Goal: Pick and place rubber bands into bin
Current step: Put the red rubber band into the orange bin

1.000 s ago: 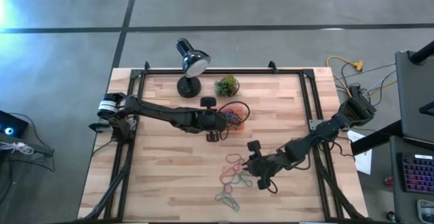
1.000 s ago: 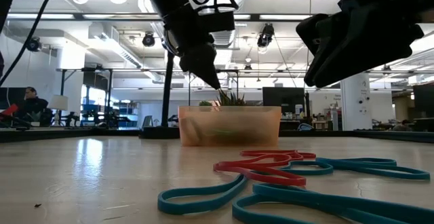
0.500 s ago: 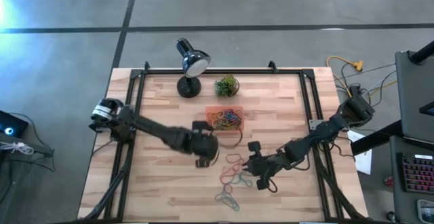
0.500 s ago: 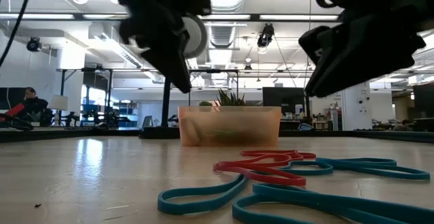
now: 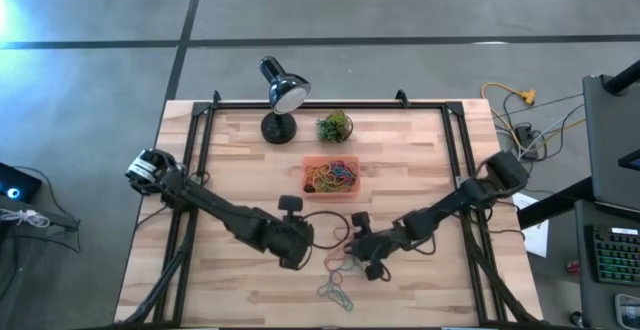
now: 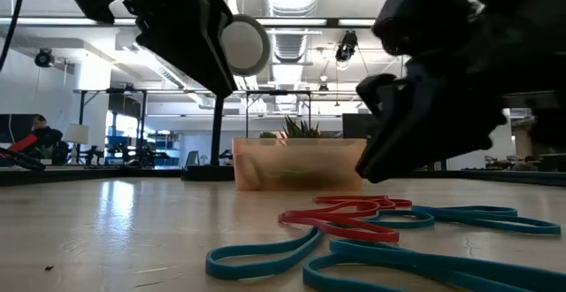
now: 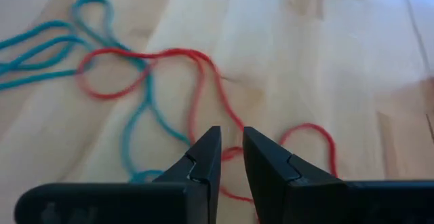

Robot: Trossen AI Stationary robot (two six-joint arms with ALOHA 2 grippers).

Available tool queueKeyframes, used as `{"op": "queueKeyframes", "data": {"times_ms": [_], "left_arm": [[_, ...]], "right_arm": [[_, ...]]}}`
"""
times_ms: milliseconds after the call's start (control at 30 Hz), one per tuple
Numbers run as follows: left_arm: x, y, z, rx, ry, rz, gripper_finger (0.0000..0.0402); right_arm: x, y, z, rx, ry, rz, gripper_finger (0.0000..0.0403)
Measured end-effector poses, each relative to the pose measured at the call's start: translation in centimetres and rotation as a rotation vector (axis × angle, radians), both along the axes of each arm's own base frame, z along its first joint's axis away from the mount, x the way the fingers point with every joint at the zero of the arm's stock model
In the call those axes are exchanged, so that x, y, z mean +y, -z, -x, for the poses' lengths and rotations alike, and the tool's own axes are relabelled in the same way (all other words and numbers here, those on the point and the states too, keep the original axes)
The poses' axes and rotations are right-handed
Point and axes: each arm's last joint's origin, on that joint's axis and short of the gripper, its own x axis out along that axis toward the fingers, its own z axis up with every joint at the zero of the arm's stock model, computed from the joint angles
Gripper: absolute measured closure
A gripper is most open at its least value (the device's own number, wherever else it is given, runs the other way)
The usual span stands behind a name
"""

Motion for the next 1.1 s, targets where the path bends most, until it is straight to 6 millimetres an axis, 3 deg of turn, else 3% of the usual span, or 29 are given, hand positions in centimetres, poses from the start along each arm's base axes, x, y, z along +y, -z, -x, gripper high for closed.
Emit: {"op": "queueKeyframes", "data": {"times_ms": [200, 567, 867, 1100], "left_arm": [[0.1, 0.0, 0.0, 0.001, -0.005, -0.011, 0.0317], [0.0, 0.0, 0.0, -0.007, -0.005, -0.007, 0.0317], [0.0, 0.0, -0.1, -0.011, -0.006, -0.005, 0.0317], [0.1, 0.0, 0.0, -0.007, -0.005, -0.007, 0.0317]], "right_arm": [[-0.7, 0.1, -0.4, 0.025, 0.027, -0.085, 0.0319], [-0.6, 0.2, -0.5, 0.024, 0.027, -0.083, 0.0266], [-0.1, 1.1, -2.1, -0.002, -0.003, -0.055, 0.0272], [-0.6, 1.3, -2.1, 0.062, 0.042, -0.047, 0.0284]]}}
